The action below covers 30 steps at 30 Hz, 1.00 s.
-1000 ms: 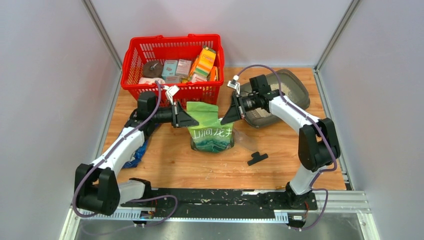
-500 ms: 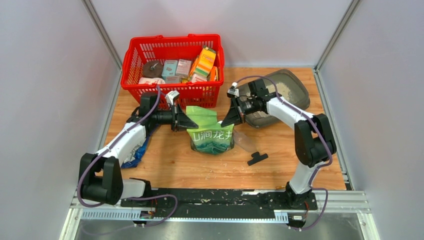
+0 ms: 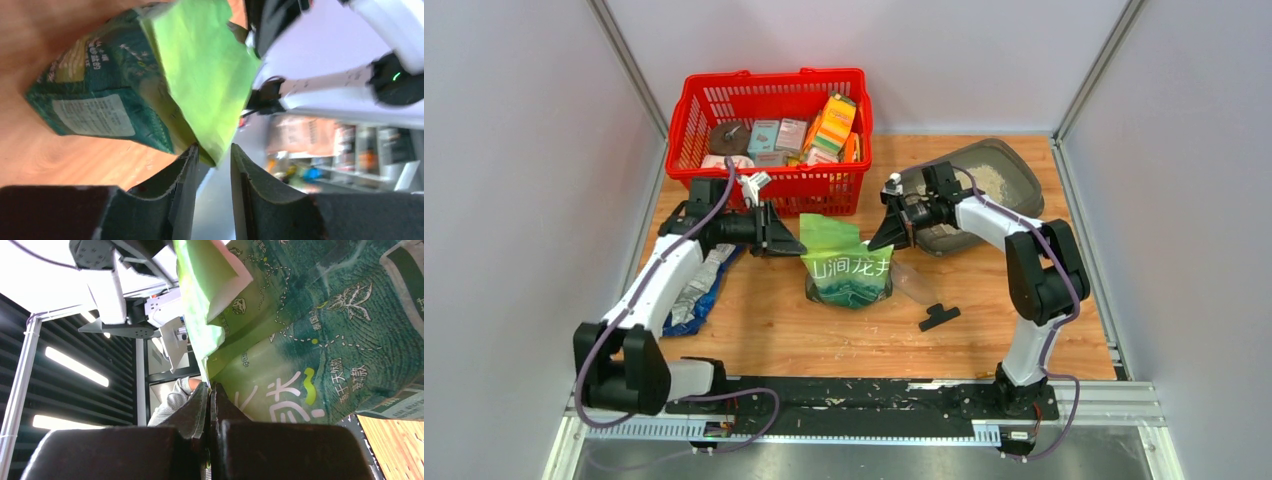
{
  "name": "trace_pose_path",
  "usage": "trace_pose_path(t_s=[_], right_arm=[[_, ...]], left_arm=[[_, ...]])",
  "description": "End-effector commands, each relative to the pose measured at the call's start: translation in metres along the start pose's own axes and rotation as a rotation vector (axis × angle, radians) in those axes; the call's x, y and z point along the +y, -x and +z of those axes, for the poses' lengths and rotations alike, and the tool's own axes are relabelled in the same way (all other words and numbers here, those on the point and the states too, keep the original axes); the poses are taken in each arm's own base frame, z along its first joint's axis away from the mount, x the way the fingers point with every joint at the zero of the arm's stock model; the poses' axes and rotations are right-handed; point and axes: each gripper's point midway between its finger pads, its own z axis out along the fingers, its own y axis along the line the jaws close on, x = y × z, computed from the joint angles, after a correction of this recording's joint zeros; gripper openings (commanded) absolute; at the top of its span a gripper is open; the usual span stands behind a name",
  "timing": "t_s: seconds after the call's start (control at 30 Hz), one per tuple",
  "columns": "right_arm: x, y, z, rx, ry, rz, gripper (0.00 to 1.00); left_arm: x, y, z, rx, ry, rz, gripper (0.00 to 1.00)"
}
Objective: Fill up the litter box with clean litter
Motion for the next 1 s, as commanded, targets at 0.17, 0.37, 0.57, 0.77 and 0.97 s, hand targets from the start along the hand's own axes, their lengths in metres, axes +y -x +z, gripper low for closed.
trace_pose_path(t_s=[0.17,0.37,0.57,0.77,0.97], right_arm=[[0.003,0.007,-0.007,0.003,0.03,0.095,0.0],[0.011,0.013,-0.007,0.005,0.037,0.062,0.0],[0.008,0.012,-0.005,0.007,0.037,0.075,0.0],[0.009,0.014,-0.005,0.011,0.042,0.074,0.0],[0.009,0.015,-0.005,0.008,0.04,0.069,0.0]], left_arm=[[-0.055,-0.013,-0.064,-0.006,0.221,1.267,0.51],[-0.071,0.002,-0.016,0.111,0.129,1.72,0.54],[-0.072,0.024,0.027,0.149,0.043,1.771,0.54],[-0.053,0.014,0.049,0.267,-0.023,1.685,0.52],[-0.032,0.002,0.062,0.367,-0.05,1.607,0.52]])
